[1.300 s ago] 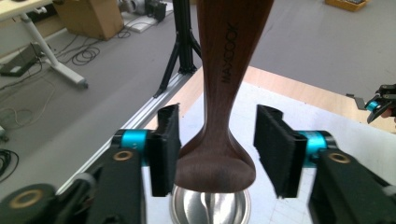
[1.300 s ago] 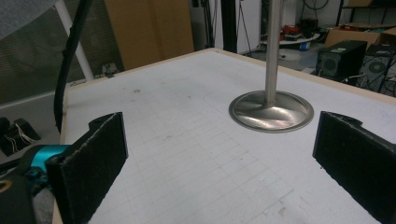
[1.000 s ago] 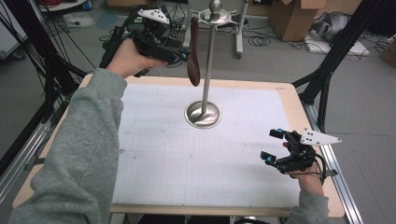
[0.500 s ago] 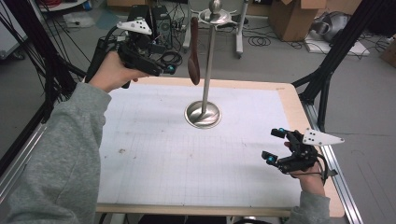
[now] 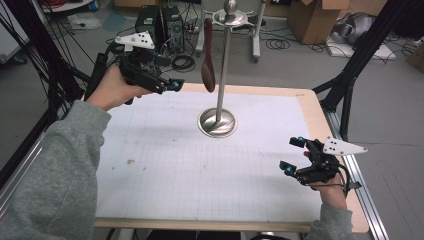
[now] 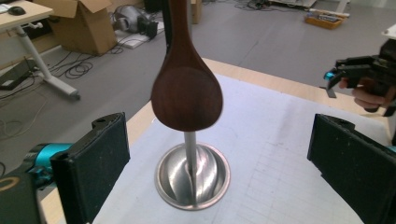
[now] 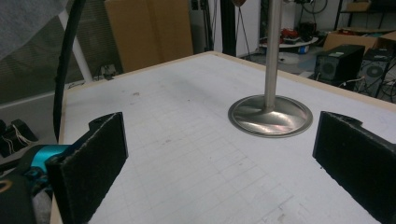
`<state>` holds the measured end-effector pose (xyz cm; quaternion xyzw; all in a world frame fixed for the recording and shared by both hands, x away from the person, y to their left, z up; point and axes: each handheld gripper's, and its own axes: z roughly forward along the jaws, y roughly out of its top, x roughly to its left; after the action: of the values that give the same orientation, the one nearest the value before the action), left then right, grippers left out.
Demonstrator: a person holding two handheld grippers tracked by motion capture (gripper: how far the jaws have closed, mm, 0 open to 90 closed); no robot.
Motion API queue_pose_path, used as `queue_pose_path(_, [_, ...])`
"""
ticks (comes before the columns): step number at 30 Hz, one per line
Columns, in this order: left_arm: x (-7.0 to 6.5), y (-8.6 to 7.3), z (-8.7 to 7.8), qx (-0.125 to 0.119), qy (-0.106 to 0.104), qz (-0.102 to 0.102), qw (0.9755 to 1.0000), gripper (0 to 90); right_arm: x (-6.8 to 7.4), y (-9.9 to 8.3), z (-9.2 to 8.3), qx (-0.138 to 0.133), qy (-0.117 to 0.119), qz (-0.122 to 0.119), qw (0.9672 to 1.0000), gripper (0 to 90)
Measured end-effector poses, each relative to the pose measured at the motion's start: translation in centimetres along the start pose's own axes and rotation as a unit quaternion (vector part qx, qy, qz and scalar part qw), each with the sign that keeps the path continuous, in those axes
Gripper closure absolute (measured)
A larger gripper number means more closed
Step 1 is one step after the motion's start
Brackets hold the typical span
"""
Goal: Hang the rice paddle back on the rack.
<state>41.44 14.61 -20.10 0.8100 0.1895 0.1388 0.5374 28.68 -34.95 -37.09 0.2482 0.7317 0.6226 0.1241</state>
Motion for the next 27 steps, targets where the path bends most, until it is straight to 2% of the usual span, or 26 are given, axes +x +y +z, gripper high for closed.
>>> queue_pose_path(5, [0.0,-1.2,-0.9,0.002,0.011,0.002,0.9999,6.1,-0.2,0.1,0.0,-0.010,-0.002,0.001,0.9999,1.9])
queue_pose_path(9, [-0.1,-2.2,-1.5,0.009,0.025,-0.001,0.9997,6.1,-0.3,0.2,0.6,-0.015,0.001,0.002,0.9999,1.9])
queue_pose_path(16, [-0.6,-4.3,-2.8,-0.006,0.033,-0.005,0.9994,6.1,-0.3,0.3,1.2,-0.014,0.005,0.002,0.9999,1.9])
queue_pose_path(19, [-0.8,-5.0,-3.3,-0.003,0.046,-0.001,0.9989,6.1,-0.3,0.4,1.3,-0.015,0.004,0.001,0.9999,1.9])
queue_pose_path(27, [-1.3,-6.8,-3.8,0.001,0.045,0.005,0.9990,6.1,-0.2,0.5,1.9,-0.007,0.008,0.002,0.9999,1.9])
